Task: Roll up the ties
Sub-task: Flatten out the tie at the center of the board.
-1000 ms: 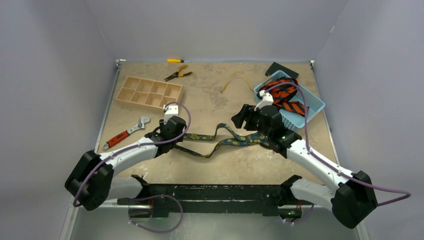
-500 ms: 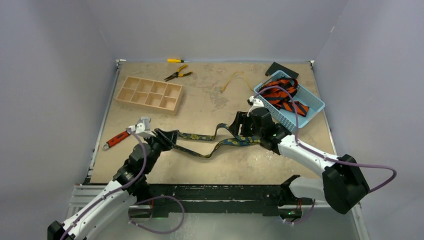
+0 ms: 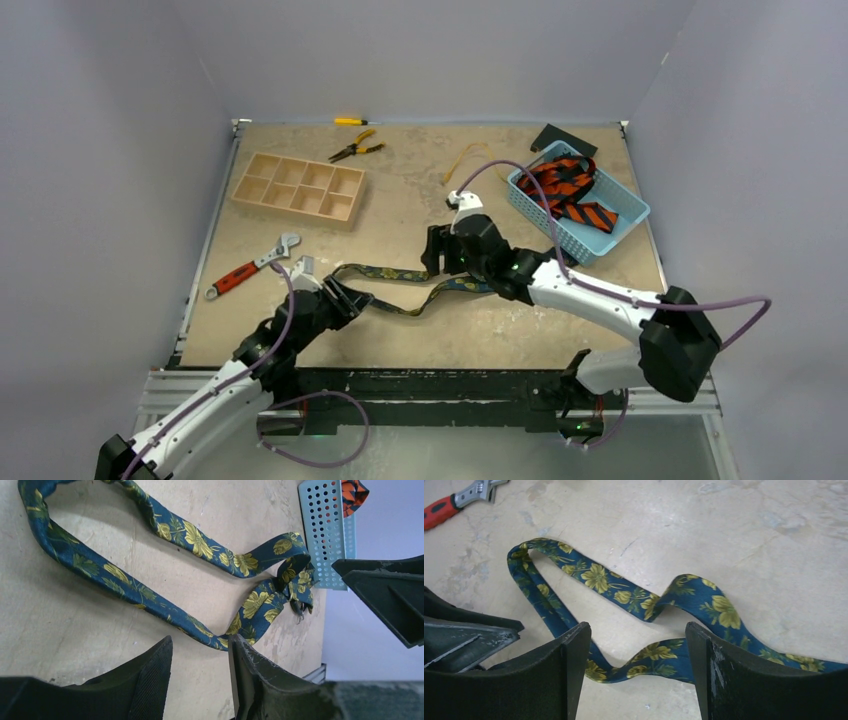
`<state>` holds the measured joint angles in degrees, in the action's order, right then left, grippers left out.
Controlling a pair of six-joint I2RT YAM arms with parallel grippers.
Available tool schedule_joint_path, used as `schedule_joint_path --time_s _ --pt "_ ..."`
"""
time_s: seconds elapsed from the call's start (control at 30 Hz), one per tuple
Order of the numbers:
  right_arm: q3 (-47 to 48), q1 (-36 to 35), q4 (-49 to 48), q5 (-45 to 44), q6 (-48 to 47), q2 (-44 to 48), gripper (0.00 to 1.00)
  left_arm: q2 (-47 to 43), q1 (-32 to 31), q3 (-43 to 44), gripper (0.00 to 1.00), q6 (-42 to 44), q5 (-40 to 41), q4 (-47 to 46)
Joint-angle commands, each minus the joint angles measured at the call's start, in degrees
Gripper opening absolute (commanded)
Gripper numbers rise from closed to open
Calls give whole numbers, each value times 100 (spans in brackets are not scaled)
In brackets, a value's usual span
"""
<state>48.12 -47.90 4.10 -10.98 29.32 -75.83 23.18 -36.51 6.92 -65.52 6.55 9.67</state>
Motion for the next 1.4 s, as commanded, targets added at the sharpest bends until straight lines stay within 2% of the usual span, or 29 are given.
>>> schedule_joint_path --time_s 0.0,0.13,0.27,0.47,0.83,1.1,1.37 --pt "503 -407 145 -318 35 -460 73 -25 -18 -183 43 -401 -295 -63" --pt "1120 -699 461 -977 -153 -1064 72 365 -19 -368 40 -468 -151 -507" --pt "1677 -703 610 -969 -318 -1448 72 1170 -19 -356 40 -516 -129 -1229" --pt "1888 -703 636 -855 -322 -1753 72 2054 -15 -131 46 -467 68 -1577" --pt "2265 -748 990 -697 -848 -2579 68 2324 -20 -429 26 -625 600 -1876" --pt "2101 -1268 698 -974 -1457 -2716 70 2839 -21 -924 23 -636 584 -2663" --pt "2147 -1564 531 -1543 -1938 -3217 68 2927 -18 -1341 20 -601 759 -3316"
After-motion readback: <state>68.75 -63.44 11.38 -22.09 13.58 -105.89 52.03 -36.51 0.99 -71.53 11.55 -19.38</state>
